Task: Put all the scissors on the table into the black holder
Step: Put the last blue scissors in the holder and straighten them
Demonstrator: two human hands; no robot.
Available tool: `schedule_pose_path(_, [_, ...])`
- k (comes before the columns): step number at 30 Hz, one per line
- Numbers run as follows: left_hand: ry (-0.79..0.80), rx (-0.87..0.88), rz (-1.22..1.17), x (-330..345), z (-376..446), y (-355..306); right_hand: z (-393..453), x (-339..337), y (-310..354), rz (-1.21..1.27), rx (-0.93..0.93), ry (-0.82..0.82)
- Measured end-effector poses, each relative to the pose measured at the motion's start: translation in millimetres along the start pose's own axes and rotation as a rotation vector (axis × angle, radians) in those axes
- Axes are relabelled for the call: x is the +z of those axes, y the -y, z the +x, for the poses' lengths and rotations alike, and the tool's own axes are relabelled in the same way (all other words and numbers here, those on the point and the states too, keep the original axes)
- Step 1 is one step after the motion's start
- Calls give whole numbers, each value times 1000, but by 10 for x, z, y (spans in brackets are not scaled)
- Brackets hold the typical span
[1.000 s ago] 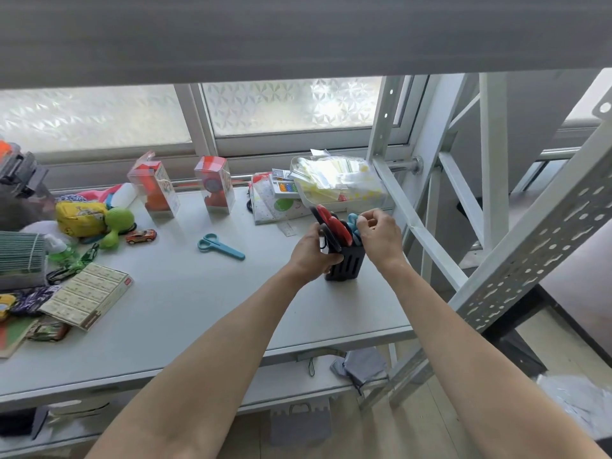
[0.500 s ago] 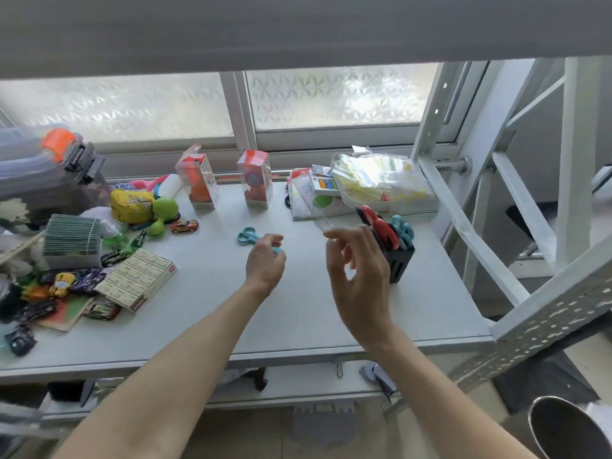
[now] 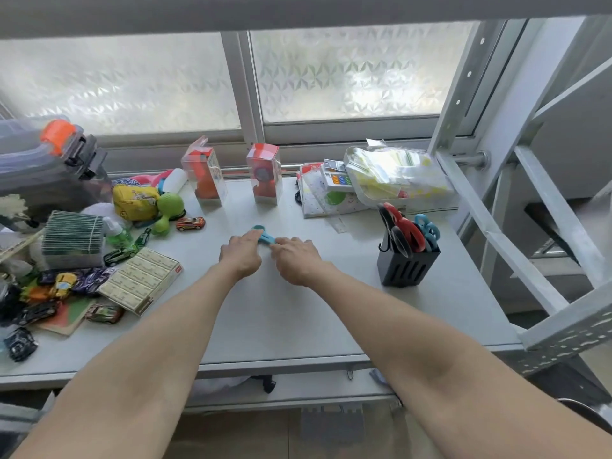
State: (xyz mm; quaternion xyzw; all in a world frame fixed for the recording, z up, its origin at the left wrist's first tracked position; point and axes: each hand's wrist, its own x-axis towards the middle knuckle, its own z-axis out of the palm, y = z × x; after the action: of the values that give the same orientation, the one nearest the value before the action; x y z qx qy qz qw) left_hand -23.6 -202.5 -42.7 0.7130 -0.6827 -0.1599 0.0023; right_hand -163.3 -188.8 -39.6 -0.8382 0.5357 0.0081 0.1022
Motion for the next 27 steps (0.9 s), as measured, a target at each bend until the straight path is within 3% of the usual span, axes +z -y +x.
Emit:
schedule_pose_path(5, [-183, 2, -152, 115, -119, 30, -123, 69, 40, 57, 44, -191])
schedule_pose_path(10, [-163, -113, -329, 229, -308, -78, -360, 162, 92, 217, 117, -134])
schedule_pose_path(16, [-89, -204, -604, 222, -579, -211, -638, 190, 67, 198, 108, -119])
schedule_pose_path(21, [108, -74, -894, 101, -766, -393, -993, 157, -129, 148, 114, -296])
schedule_pose_path(27, [136, 113, -868, -44, -851, -814, -1650, 86, -570, 482, 148, -663])
